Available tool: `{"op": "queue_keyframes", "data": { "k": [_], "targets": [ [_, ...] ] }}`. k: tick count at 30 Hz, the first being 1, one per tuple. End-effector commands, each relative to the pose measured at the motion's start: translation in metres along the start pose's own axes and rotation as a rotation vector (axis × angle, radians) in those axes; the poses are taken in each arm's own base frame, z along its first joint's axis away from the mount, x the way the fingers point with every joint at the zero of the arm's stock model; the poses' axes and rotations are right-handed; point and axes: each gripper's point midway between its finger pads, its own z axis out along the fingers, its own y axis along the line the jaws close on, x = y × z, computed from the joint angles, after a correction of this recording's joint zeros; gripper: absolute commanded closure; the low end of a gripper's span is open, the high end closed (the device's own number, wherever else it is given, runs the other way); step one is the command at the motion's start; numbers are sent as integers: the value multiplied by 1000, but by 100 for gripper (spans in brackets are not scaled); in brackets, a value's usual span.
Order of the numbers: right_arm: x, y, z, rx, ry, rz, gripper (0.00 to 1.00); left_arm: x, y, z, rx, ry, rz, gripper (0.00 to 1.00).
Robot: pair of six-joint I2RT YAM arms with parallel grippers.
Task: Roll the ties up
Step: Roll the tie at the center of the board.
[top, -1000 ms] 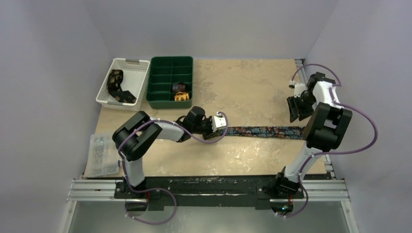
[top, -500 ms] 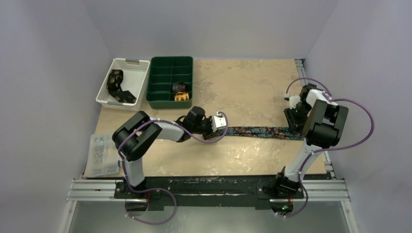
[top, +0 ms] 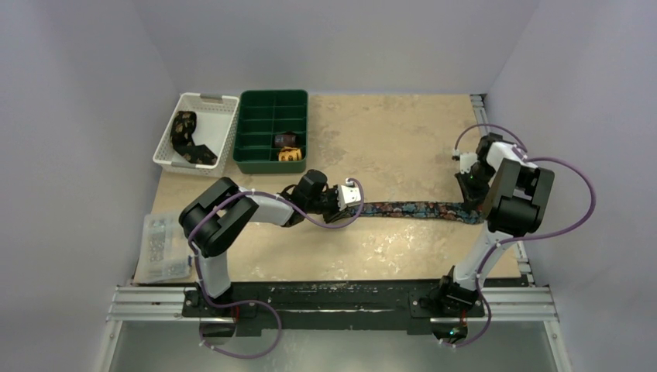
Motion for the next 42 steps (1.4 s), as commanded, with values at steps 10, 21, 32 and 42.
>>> {"op": "queue_keyframes", "data": {
  "k": [10,21,32,42],
  "targets": [
    [-9,-22,-17,40,-39,-26,76,46,-8,-9,6,161,-54,94],
    [2,-14,7,-8,12,5,66,46,-9,-9,7,161,-53,95],
    [-2,-30,-15,20,-31,-15,100,47,-9,-9,6,164,-53,95],
    [-3,-56,-20,89,-42,-15,100,48,-9,-9,7,165,-52,95]
  ]
}}
